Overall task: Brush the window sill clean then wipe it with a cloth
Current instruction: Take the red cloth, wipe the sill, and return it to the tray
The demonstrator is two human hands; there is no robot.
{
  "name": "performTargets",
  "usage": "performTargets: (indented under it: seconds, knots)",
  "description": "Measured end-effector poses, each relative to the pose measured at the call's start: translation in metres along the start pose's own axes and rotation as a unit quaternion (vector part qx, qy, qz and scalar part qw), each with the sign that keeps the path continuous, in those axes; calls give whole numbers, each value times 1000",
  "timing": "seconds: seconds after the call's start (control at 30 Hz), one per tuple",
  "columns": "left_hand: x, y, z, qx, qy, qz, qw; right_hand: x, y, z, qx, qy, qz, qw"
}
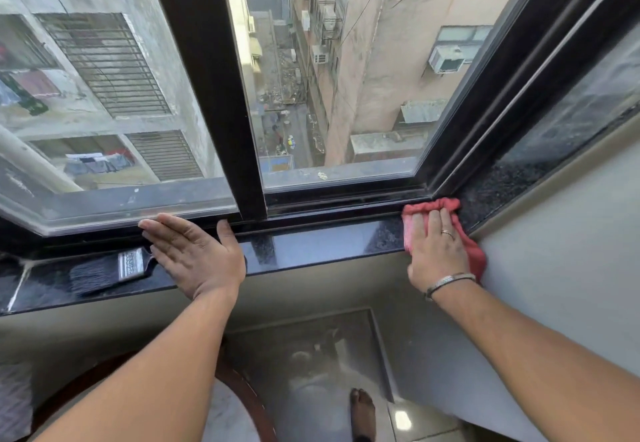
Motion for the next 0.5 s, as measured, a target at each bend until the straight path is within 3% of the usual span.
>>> performTargets:
  seconds: [0.3, 0.5]
  knots:
    - [-3, 0, -2, 5, -5, -7, 1000, -18, 28, -44, 83, 4, -38, 996]
    - [-5, 3, 0, 11, -10, -6, 1000, -25, -27, -31, 34, 13, -3, 999]
Point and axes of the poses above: each hand's wrist, its own y-axis towards the middle knuckle, its own z-axis out of the palm, x = y × z, the point moved 2 cm from there along y, towards the middle knuckle, and after that the axes turned 4 degrees about -x, right-handed, at the moved point
